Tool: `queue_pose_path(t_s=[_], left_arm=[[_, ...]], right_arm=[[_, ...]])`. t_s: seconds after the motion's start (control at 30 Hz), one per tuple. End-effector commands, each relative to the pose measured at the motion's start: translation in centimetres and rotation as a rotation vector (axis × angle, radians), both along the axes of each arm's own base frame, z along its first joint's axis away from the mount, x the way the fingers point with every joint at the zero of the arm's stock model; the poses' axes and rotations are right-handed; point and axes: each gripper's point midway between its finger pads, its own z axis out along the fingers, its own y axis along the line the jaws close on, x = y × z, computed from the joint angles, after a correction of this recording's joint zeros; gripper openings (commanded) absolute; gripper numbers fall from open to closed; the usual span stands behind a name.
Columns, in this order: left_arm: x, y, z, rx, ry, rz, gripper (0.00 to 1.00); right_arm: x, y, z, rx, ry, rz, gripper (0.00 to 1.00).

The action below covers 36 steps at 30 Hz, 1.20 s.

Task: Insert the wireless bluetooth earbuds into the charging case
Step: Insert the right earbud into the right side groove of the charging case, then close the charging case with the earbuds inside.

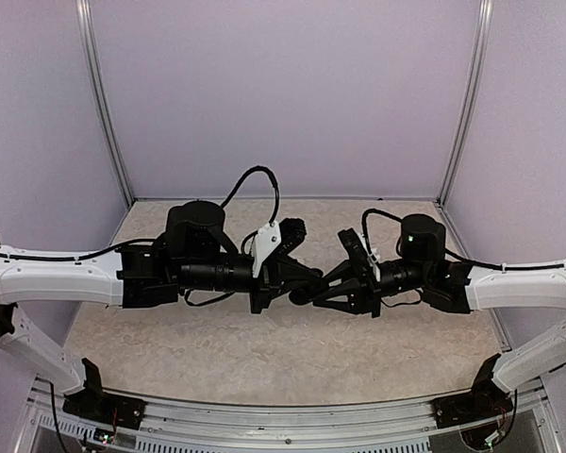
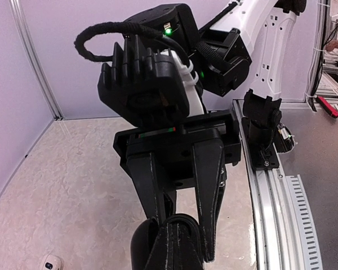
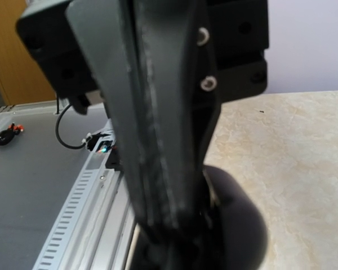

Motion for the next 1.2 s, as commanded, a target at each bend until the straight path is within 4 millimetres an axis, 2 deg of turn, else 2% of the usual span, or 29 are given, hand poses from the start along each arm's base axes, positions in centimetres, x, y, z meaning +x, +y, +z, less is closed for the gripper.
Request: queue_pose_path(t_s=[0.0, 0.3, 0.43, 0.57, 0.63, 0.8, 0.87, 1.03, 1.13, 1.17], left_arm=[[-0.5, -0.7, -1.9, 0.079, 0.010, -0.027, 0.00], [-0.4, -0.7, -2.6, 0.120, 0.004, -0.031, 0.00], [0.7, -0.2, -1.2, 0.114, -0.046, 0.034, 0.14], [1.1, 0.6, 1.9, 0.060, -0.106, 0.070, 0.30], [1.1, 1.2, 3.5, 0.034, -0.132, 0.089, 0.35], [1.3, 3.1, 5.9, -0.043, -0.162, 0.151, 0.49], [1.5, 4.0, 6.3, -0.074, -0.165, 0.185, 0.56], [1.7, 5.6, 6.1, -0.112, -0.161, 0.230, 0.73], [2.0, 6.0, 5.8, -0.136, -0.128, 0.244, 0.97], [2.2, 6.1, 5.8, -0.146, -0.113, 0.252, 0.99]], right_arm=[[-0.7, -0.2, 2.0, 0.050, -0.046, 0.019, 0.00], [-0.8, -0.3, 2.2, 0.051, -0.053, 0.017, 0.00], [-0.7, -0.3, 1.6, 0.043, -0.047, 0.014, 0.00], [-0.5, -0.3, 1.3, 0.039, -0.044, -0.002, 0.00], [-0.3, -0.3, 1.1, 0.033, -0.039, -0.009, 0.00], [-0.3, -0.2, 1.0, 0.030, -0.036, -0.009, 0.00], [-0.2, -0.2, 1.2, 0.032, -0.039, -0.009, 0.00], [-0.3, -0.2, 1.5, 0.037, -0.040, -0.006, 0.00], [-0.3, -0.2, 1.7, 0.043, -0.041, -0.005, 0.00], [-0.3, -0.2, 1.8, 0.044, -0.041, -0.005, 0.00]])
